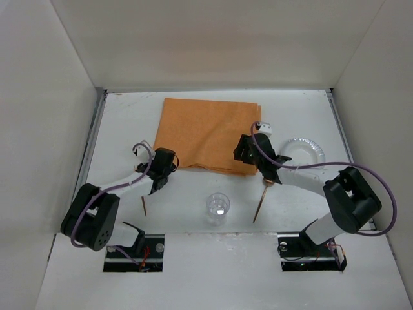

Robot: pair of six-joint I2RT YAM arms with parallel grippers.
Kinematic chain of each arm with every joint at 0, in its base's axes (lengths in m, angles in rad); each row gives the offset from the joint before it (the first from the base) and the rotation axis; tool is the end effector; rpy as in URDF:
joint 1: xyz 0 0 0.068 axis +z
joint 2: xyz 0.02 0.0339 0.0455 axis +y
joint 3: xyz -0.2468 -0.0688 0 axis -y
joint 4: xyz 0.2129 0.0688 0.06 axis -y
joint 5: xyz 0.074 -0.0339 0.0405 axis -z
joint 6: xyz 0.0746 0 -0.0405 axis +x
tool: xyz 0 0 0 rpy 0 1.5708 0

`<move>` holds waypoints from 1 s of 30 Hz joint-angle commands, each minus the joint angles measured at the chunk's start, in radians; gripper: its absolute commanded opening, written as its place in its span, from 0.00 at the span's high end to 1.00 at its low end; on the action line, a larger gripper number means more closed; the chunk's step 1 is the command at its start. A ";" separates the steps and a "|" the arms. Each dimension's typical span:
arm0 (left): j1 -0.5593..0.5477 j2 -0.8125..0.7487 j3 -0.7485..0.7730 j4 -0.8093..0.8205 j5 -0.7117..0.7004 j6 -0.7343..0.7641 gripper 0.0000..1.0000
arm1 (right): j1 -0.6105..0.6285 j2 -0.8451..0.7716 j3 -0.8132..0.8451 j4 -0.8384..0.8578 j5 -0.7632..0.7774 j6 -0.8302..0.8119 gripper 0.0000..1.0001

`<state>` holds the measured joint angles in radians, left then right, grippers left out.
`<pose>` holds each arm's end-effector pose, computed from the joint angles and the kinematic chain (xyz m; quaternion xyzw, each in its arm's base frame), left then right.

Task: Set the dinner table for one person

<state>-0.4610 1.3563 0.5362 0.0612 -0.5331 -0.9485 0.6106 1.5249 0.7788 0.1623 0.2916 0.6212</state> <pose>0.2469 -0.0803 0.1448 -0.3148 0.8350 -0.0624 0.4470 0.2803 0.1700 0.1794 0.0734 0.8710 0.1663 0.4565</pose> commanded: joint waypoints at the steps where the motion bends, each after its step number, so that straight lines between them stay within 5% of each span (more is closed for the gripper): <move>1: 0.018 0.010 -0.005 0.026 -0.005 -0.004 0.46 | 0.034 -0.055 0.036 -0.064 0.027 -0.009 0.34; 12: 0.068 0.084 -0.061 0.161 0.007 -0.047 0.49 | 0.128 -0.192 -0.119 -0.233 0.210 0.031 0.31; 19: 0.080 0.081 -0.068 0.192 0.019 -0.053 0.57 | 0.054 -0.071 -0.055 -0.219 0.196 0.022 0.31; 23: 0.095 0.061 -0.082 0.203 0.027 -0.038 0.76 | 0.030 -0.025 -0.035 -0.184 0.166 0.015 0.51; 26: 0.120 0.023 -0.105 0.204 0.058 -0.030 0.89 | 0.010 -0.038 -0.052 -0.184 0.176 0.018 0.79; 30: 0.115 -0.080 -0.163 0.183 0.036 -0.016 0.97 | -0.022 -0.129 -0.117 -0.179 0.215 0.040 0.87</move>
<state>-0.3538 1.3483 0.4240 0.3050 -0.4698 -0.9913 0.6186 1.4719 0.6884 -0.0460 0.4530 0.6479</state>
